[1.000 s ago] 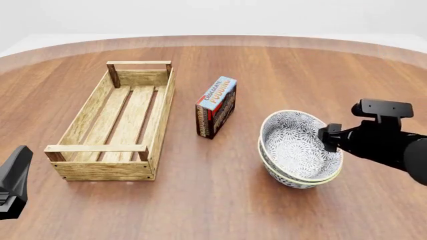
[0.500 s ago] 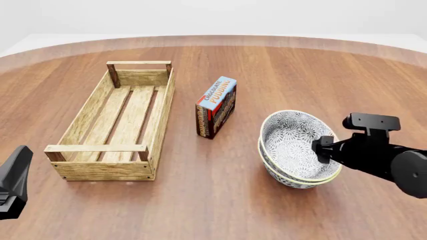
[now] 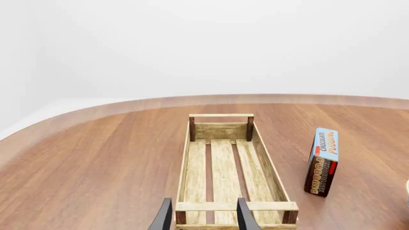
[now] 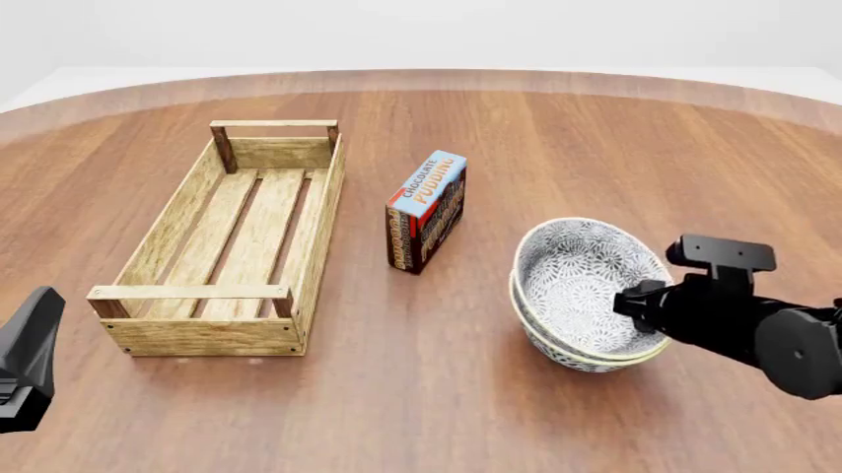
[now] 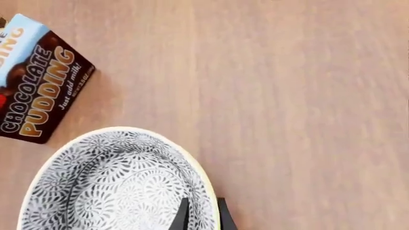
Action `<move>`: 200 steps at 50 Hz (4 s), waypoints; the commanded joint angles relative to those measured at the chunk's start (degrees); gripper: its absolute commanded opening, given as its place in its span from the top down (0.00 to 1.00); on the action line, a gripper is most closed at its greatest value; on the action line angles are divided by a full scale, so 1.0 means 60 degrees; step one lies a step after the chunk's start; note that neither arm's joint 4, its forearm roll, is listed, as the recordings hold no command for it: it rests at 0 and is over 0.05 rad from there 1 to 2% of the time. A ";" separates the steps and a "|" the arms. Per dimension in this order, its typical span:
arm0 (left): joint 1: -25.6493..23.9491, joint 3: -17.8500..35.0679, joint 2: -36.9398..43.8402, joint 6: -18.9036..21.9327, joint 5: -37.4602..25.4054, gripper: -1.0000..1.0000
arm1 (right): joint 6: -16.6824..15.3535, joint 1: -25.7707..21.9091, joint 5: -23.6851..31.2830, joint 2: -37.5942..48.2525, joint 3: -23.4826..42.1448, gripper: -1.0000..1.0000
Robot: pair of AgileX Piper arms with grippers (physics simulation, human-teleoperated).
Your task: Stack the left bowl on the right bowl and place them in the tray.
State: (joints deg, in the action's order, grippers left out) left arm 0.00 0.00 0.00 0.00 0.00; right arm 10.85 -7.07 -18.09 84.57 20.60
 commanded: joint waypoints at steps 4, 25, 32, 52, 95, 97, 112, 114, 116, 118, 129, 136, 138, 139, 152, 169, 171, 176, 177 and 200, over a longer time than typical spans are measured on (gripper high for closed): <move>0.0000 0.0000 0.0000 0.0000 0.0000 0.00 | -0.0159 0.0125 0.0369 -0.0344 0.0047 1.00; 0.0000 0.0000 0.0000 0.0000 0.0000 0.00 | -0.0197 0.0044 0.2561 -0.3105 0.0962 1.00; 0.0000 0.0000 0.0000 0.0000 0.0000 0.00 | -0.0061 -0.0058 0.3333 -0.3918 0.1569 1.00; 0.0000 0.0000 0.0000 0.0000 0.0000 0.00 | -0.0441 -0.1337 0.5554 -0.3227 0.5735 1.00; 0.0000 0.0000 0.0000 0.0000 0.0000 0.00 | 0.0794 -0.3891 0.5417 0.3139 1.3197 1.00; 0.0000 0.0000 0.0000 0.0000 0.0000 0.00 | 0.0940 -0.3986 0.5244 0.3490 1.3359 1.00; 0.0000 0.0000 0.0000 0.0000 0.0000 0.00 | 0.1550 -0.4709 0.5220 0.6074 1.5561 1.00; 0.0000 0.0000 0.0000 0.0000 0.0000 0.00 | 0.1666 -0.4811 0.5234 0.6441 1.5861 1.00; 0.0000 0.0000 0.0000 0.0000 0.0000 0.00 | 0.1771 -0.4895 0.5203 0.6739 1.6080 1.00; 0.0000 0.0000 0.0000 0.0000 0.0000 0.00 | 0.1789 -0.4974 0.5268 0.6992 1.6360 1.00; 0.0000 0.0000 0.0000 0.0000 0.0000 0.00 | 0.2164 -0.5240 0.5534 0.8188 1.7771 1.00; 0.0000 0.0000 0.0000 0.0000 0.0000 0.00 | 0.2222 -0.5332 0.5567 0.8567 1.8134 1.00; 0.0000 0.0000 0.0000 0.0000 0.0000 0.00 | 0.2279 -0.5346 0.5508 0.8684 1.8171 1.00; 0.0000 0.0000 0.0000 0.0000 0.0000 0.00 | 0.2299 -0.5368 0.5471 0.8716 1.8155 1.00; 0.0000 0.0000 0.0000 0.0000 0.0000 0.00 | 0.2358 -0.5472 0.5561 0.9436 1.8773 1.00; 0.0000 0.0000 0.0000 0.0000 0.0000 0.00 | 0.2154 -0.5806 0.6055 1.0304 1.9777 1.00; 0.0000 0.0000 0.0000 0.0000 0.0000 0.00 | 0.2174 -0.5829 0.6056 1.0355 1.9805 1.00; 0.0000 0.0000 0.0000 0.0000 0.0000 0.00 | 0.2172 -0.5863 0.6111 1.0450 1.9892 1.00; 0.0000 0.0000 0.0000 0.0000 0.0000 0.00 | 0.2163 -0.5872 0.6116 1.0460 1.9899 1.00; 0.0000 0.0000 0.0000 0.0000 0.0000 0.00 | 0.1972 -0.6026 0.6105 1.0911 2.0008 1.00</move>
State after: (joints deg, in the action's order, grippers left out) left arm 0.00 0.00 0.00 0.00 0.00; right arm 22.69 -42.80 18.82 149.77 139.69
